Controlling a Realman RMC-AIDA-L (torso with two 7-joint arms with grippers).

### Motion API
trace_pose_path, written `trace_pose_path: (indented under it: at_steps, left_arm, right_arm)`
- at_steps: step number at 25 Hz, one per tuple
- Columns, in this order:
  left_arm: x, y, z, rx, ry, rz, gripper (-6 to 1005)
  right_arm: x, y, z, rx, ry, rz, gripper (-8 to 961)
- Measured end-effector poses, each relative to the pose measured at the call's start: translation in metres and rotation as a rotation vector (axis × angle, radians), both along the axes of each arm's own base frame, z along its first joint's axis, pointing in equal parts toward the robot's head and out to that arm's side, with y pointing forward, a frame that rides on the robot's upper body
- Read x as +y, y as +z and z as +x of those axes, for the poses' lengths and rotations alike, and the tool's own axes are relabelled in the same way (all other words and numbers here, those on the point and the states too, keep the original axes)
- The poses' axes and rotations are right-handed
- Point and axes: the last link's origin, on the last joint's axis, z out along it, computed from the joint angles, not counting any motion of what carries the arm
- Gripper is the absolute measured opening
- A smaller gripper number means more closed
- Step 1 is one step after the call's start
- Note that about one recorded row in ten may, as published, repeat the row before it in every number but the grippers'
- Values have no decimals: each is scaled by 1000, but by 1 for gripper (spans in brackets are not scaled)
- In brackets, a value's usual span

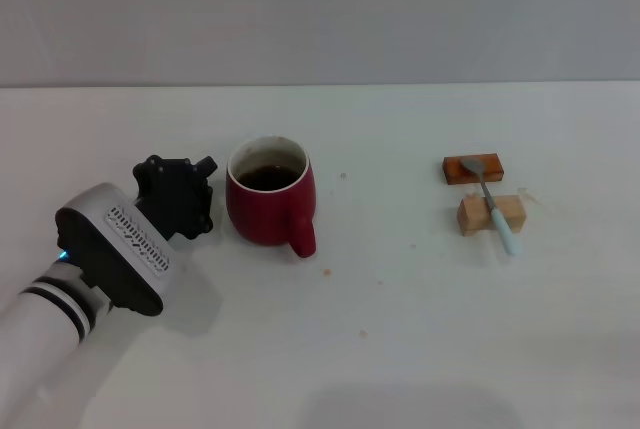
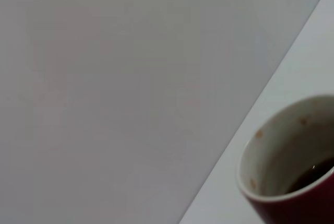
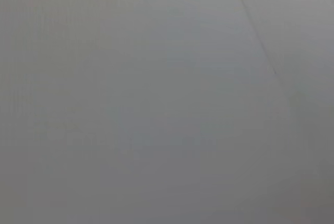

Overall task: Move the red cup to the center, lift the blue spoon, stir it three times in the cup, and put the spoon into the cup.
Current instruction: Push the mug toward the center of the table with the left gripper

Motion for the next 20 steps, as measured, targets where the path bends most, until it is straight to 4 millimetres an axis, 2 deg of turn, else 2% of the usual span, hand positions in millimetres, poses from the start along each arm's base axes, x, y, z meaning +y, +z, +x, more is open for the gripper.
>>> trace_pose_path:
  at_steps: [8,20]
  left_arm:
    - [12,1,-2,32,45,-6,-1]
    - [11,-9,10,24,6,-37,-2]
  right_arm:
    - [2,0,-1,-3,5,-4,622]
    - [1,0,0,-5,1,-6,621]
